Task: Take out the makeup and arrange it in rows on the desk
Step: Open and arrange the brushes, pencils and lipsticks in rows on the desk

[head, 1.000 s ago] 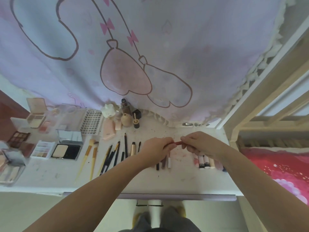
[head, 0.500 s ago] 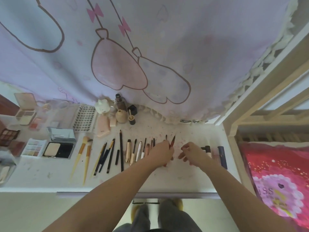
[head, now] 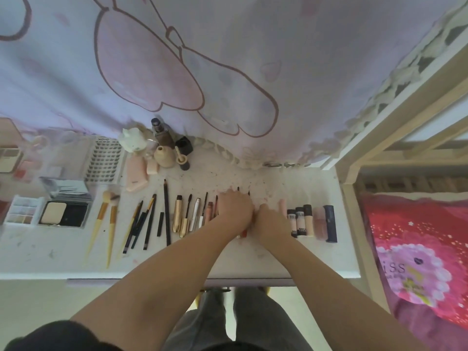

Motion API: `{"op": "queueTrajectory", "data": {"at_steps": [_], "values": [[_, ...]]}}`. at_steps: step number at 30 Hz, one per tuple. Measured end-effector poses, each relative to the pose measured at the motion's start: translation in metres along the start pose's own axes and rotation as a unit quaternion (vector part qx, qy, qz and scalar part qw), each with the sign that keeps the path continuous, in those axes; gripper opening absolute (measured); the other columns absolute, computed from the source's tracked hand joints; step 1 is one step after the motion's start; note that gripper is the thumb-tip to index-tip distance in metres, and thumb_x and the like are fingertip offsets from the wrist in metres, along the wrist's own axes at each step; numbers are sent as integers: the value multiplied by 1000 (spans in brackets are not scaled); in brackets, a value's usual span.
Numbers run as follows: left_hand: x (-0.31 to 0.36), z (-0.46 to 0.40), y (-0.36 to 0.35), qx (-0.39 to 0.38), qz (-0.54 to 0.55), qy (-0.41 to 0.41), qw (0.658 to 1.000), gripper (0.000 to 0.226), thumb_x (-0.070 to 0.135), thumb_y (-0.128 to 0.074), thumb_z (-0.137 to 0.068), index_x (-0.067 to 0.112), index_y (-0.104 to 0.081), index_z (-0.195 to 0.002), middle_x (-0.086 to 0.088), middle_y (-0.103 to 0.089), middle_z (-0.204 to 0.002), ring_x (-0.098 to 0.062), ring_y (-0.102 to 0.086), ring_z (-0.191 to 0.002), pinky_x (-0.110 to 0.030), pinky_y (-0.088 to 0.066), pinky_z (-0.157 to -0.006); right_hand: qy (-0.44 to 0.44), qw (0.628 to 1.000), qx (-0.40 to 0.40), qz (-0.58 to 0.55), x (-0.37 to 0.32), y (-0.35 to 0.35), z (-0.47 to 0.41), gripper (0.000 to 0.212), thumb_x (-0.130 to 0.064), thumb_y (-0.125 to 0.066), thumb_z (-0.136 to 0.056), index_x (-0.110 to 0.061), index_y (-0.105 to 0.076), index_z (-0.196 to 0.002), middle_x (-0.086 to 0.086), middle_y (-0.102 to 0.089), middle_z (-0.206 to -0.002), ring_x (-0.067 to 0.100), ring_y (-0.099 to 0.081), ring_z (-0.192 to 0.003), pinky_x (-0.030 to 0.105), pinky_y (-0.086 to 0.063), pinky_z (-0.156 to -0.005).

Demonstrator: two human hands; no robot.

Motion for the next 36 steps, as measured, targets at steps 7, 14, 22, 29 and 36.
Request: {"op": "queueTrajectory", "data": {"at_steps": [7, 14, 22, 29, 36], "values": [[-3, 0, 11, 51, 24, -12, 998, 25, 25, -40, -97, 14, -60, -106, -7, -60, -110, -25, -51, -103, -34, -37, -82, 50, 998, 41, 23, 18, 37, -10, 37, -29, -28, -101, -7, -56, -108, 12, -62, -105, 31, -60, -102, 35, -44, -80], [62, 21, 15, 67, 88, -83, 990, 37, 31, -30, -99, 8, -53, -118, -11, -57, -114, -27, -49, -104, -38, -38, -86, 15, 991, -2, 129, 47, 73, -45, 43, -49, -33, -96, -14, -58, -94, 0, -54, -79, 19, -51, -75, 29, -38, -62], [65, 18, 5, 27, 145, -42, 988, 47, 41, -28, -99, 9, -57, -119, -10, -58, -115, -27, -48, -109, -37, -37, -84, 11, 998, -49, 26, 40, 67, -42, 35, -39, -42, -96, -8, -58, -93, 4, -55, -85, 25, -59, -89, 31, -43, -71], [28, 36, 33, 84, 278, -74, 954, 27, 32, -27, -102, 11, -43, -105, -5, -58, -90, -22, -47, -68, -32, -32, -57, -1, 942, -123, -313, 36, 101, -5, 36, -27, -39, -95, -15, -64, -72, -3, -57, -60, 10, -36, -43, 18, -29, -41], [1, 64, 48, 96, 241, -163, 952, 19, 39, -25, -102, 25, -31, -90, 10, -42, -63, -6, -41, -50, -25, -25, -45, 51, 911, -141, -383, 19, 100, 31, 32, -36, -47, -96, -11, -56, -78, -11, -47, -45, 5, -33, -39, 18, -28, -41]]}}
Point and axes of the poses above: each hand's wrist, its own z-axis away from the middle knuckle, its own y-axis out of the back of the hand, x = y × z, the point moved 5 cm from there along -z, towards the middle knuckle
